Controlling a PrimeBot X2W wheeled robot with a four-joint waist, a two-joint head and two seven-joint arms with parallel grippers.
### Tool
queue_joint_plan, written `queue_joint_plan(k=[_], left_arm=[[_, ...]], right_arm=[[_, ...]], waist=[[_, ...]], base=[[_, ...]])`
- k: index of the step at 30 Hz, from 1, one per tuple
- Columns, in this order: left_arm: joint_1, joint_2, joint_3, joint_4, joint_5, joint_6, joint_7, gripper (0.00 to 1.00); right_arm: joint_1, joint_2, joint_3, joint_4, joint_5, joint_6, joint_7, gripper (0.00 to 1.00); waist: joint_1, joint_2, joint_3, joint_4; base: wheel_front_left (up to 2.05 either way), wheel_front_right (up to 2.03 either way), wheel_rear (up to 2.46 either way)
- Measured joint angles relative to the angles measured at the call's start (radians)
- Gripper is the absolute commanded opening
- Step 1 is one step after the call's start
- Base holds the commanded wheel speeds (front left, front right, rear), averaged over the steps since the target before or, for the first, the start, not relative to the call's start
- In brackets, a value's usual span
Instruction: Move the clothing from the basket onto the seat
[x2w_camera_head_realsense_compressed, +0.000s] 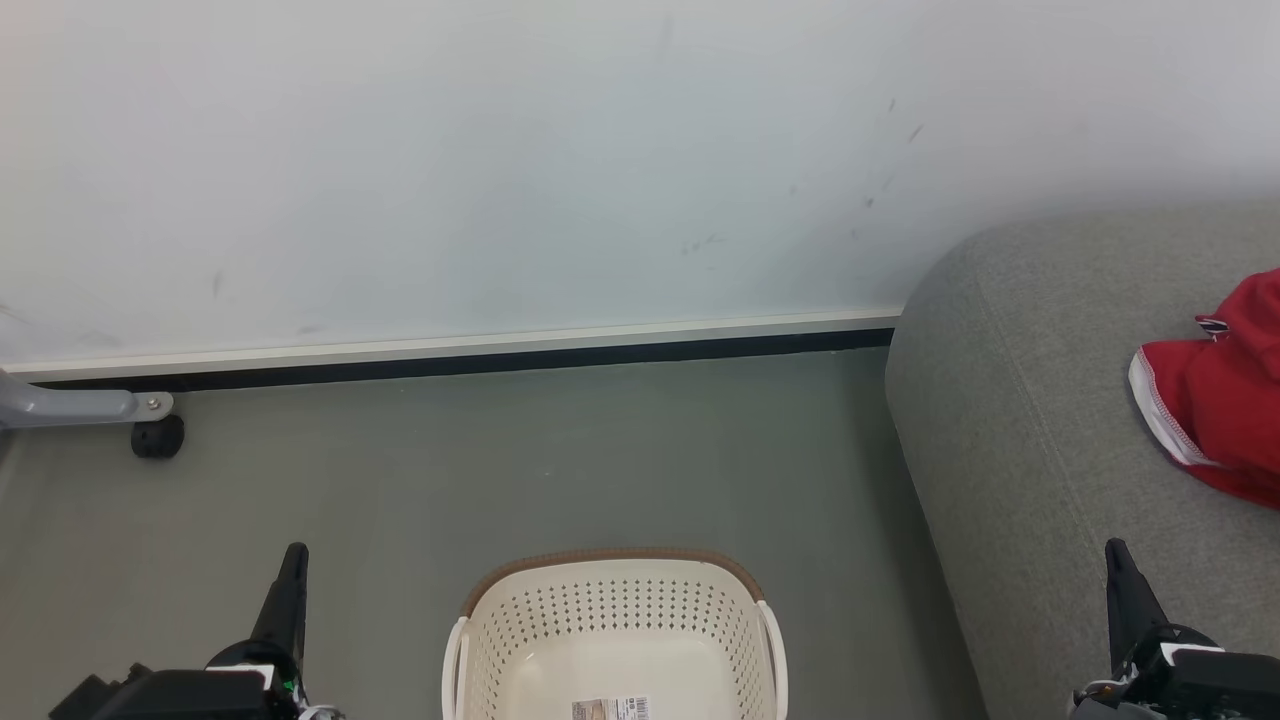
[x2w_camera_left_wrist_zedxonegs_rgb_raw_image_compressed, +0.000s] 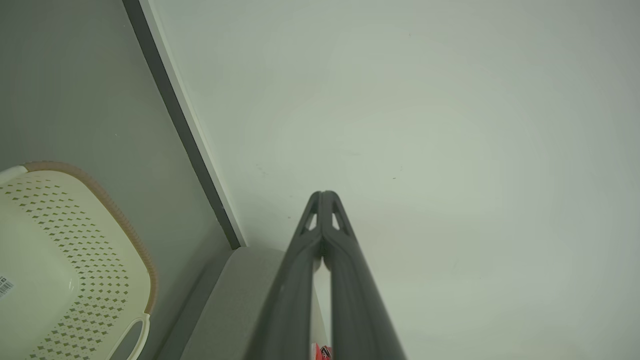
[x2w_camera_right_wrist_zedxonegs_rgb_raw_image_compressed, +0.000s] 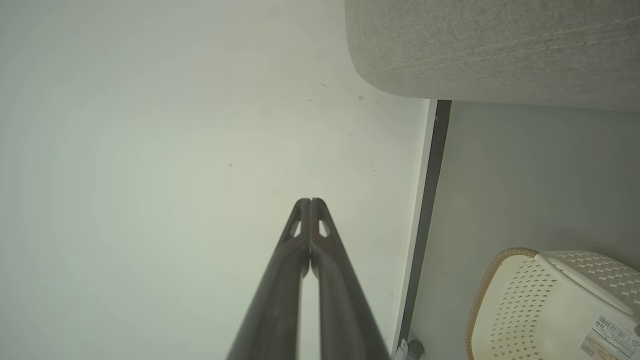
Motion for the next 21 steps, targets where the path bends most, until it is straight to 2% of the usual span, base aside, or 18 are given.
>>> queue_joint_plan(k=[21], left_arm=[[0.000, 0.000, 0.000, 0.000, 0.000, 0.000, 0.000, 0.00]], right_arm=[[0.000, 0.000, 0.000, 0.000, 0.000, 0.000, 0.000, 0.00]], waist=[[0.0000, 0.0000, 0.000, 0.000]], base=[[0.00, 0.00, 0.00]])
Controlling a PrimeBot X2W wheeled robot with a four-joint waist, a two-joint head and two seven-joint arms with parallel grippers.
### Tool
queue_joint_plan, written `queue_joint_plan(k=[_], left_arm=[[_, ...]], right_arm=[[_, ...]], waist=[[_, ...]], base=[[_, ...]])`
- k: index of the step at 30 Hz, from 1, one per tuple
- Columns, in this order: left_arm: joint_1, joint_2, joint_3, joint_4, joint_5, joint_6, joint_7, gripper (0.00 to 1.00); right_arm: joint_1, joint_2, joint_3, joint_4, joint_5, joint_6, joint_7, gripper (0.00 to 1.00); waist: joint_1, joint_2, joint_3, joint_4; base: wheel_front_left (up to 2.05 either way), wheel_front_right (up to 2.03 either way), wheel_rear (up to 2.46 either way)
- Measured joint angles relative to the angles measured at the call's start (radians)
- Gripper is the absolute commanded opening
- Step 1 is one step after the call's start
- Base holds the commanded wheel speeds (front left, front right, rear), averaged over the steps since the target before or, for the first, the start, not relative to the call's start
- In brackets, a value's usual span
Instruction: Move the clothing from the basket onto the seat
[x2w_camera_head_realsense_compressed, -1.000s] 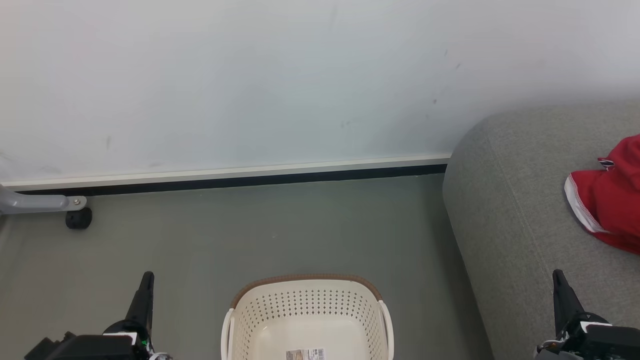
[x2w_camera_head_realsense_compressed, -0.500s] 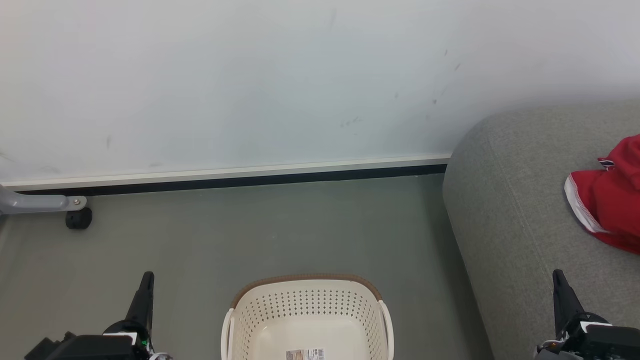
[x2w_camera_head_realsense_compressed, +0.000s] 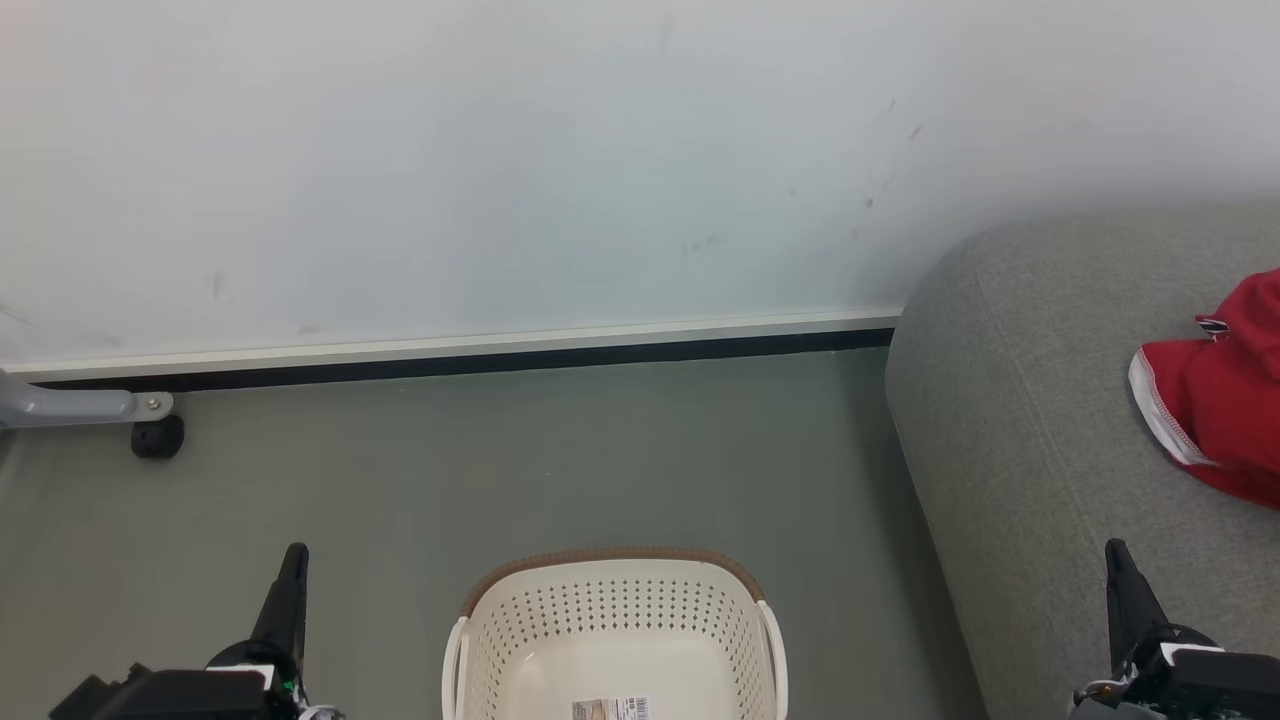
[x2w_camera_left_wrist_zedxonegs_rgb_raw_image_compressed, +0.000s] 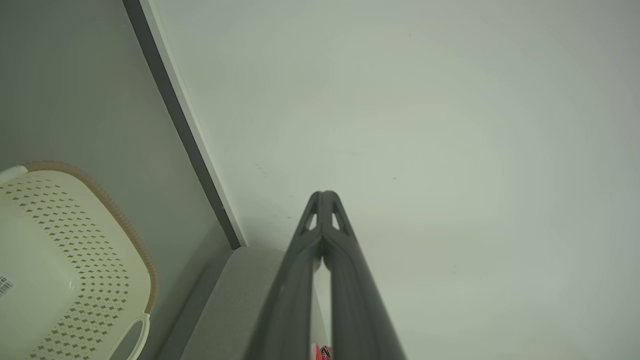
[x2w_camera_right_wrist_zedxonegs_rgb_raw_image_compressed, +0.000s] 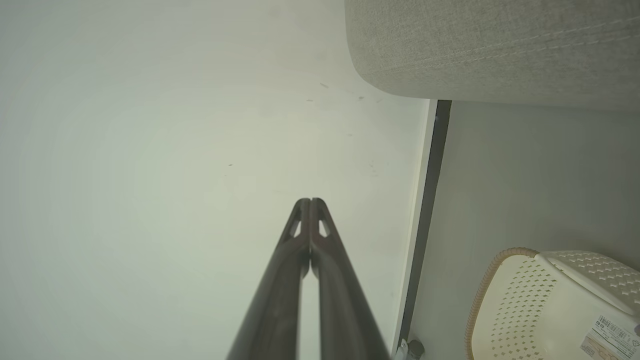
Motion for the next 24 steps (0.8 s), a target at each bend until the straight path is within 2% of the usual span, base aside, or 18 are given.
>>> queue_joint_plan(k=[24], left_arm=[[0.000, 0.000, 0.000, 0.000, 0.000, 0.000, 0.000, 0.00]], right_arm=[[0.000, 0.000, 0.000, 0.000, 0.000, 0.000, 0.000, 0.00]], waist=[[0.0000, 0.0000, 0.000, 0.000]], base=[[0.00, 0.00, 0.00]])
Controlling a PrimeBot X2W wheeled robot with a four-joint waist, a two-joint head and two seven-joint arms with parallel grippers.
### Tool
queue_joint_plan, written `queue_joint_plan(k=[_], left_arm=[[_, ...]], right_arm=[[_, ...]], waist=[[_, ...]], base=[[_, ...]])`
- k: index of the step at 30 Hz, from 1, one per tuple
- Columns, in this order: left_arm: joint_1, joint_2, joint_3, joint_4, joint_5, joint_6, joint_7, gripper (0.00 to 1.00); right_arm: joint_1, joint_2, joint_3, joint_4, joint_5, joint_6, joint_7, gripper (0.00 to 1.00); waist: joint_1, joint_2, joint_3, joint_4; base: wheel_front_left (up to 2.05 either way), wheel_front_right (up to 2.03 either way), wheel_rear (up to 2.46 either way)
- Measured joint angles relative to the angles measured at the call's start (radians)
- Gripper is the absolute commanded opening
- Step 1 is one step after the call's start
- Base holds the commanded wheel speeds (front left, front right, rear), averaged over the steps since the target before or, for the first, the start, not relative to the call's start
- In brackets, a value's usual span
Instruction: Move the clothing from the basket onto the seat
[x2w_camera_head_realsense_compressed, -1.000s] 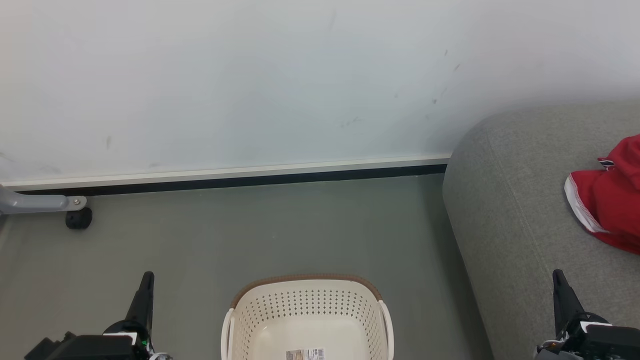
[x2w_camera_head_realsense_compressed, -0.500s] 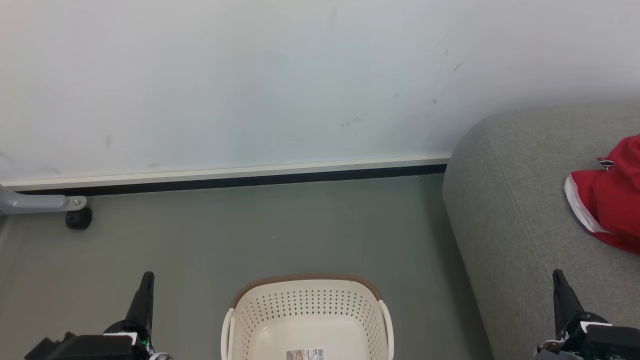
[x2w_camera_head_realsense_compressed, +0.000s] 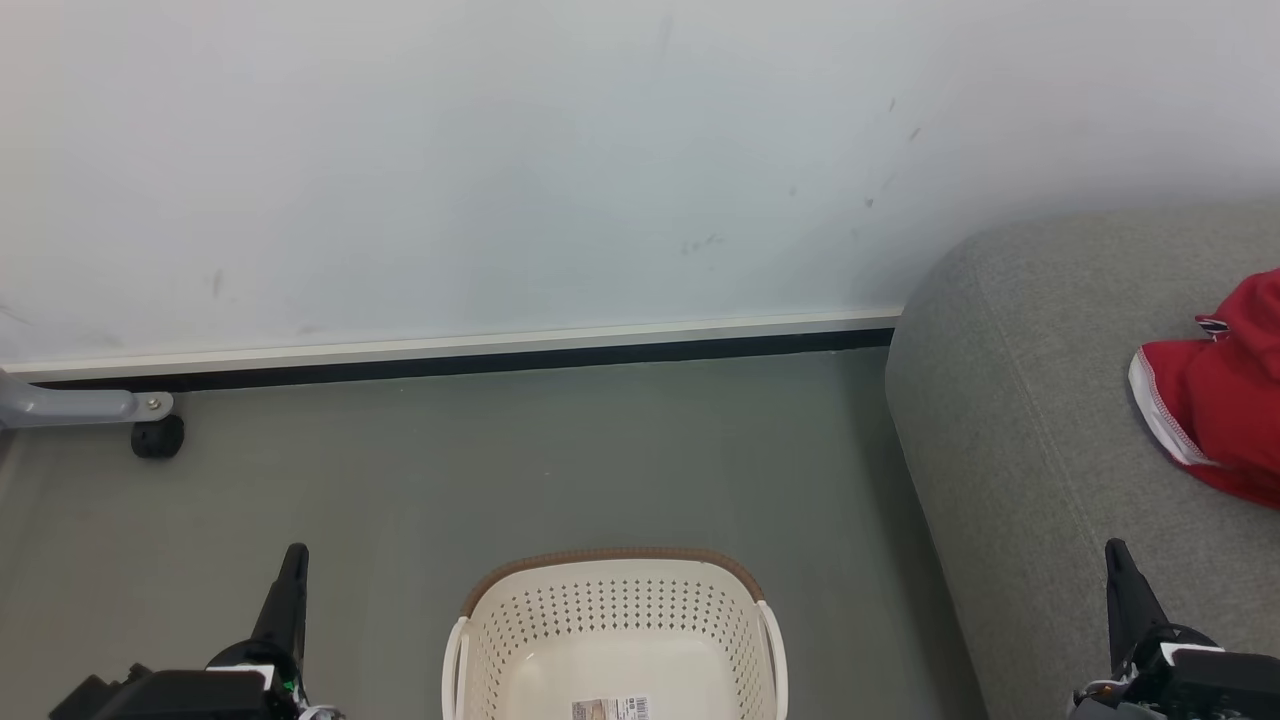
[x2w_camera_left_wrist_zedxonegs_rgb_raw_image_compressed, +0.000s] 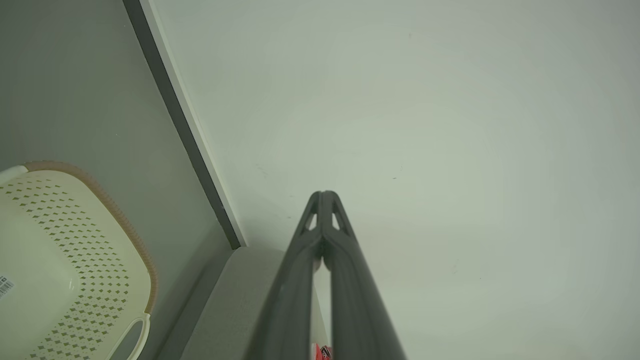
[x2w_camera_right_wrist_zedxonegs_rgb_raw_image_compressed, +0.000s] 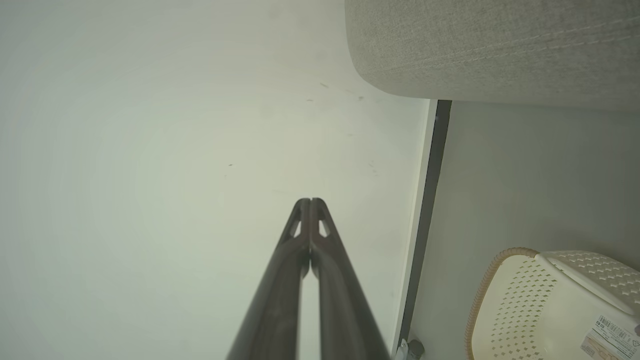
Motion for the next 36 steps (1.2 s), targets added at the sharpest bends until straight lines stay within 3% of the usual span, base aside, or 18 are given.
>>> queue_joint_plan(k=[36], left_arm=[[0.000, 0.000, 0.000, 0.000, 0.000, 0.000, 0.000, 0.00]], right_arm=[[0.000, 0.000, 0.000, -0.001, 0.000, 0.000, 0.000, 0.00]], waist=[[0.0000, 0.0000, 0.000, 0.000]], base=[[0.00, 0.00, 0.00]])
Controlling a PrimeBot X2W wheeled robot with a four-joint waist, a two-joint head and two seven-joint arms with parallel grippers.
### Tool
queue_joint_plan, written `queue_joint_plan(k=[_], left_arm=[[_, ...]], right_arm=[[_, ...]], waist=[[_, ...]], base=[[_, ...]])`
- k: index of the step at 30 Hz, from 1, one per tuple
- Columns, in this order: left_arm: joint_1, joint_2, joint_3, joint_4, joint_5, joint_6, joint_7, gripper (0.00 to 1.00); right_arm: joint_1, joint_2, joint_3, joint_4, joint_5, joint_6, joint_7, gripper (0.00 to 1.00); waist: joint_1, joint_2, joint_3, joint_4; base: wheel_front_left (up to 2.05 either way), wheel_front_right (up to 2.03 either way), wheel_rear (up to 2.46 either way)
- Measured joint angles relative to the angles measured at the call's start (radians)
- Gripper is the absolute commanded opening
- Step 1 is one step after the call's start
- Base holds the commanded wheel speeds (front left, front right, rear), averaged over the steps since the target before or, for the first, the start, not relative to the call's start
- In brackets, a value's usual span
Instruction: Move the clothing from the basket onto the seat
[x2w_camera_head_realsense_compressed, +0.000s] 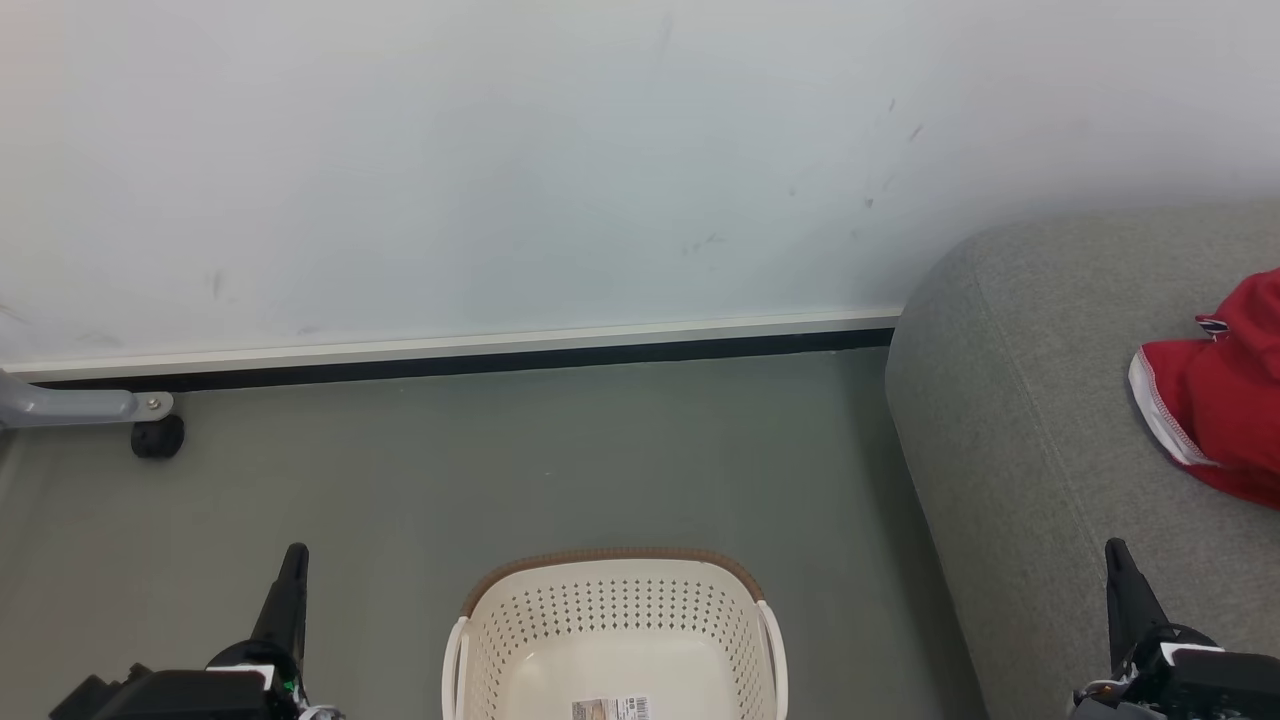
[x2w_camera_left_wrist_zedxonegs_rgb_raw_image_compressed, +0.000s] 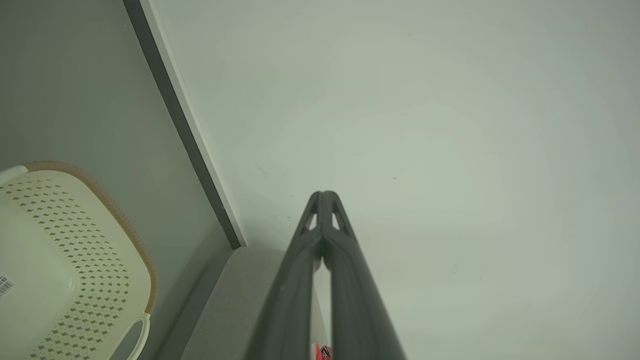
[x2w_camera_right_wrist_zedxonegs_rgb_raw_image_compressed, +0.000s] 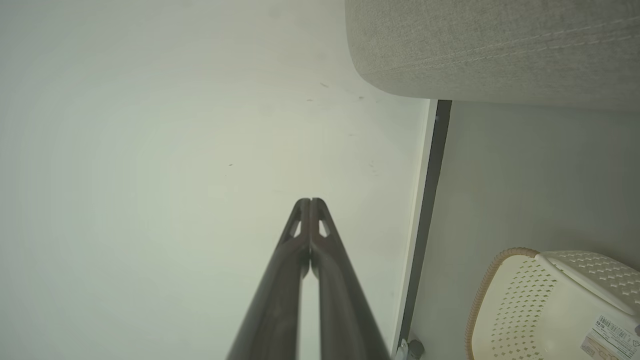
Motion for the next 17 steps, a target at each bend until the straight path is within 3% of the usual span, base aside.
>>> queue_joint_plan(k=[17], left_arm=[[0.000, 0.000, 0.000, 0.000, 0.000, 0.000, 0.000, 0.00]], right_arm=[[0.000, 0.000, 0.000, 0.000, 0.000, 0.000, 0.000, 0.00]], waist=[[0.0001, 0.0000, 0.000, 0.000]], base=[[0.00, 0.00, 0.00]])
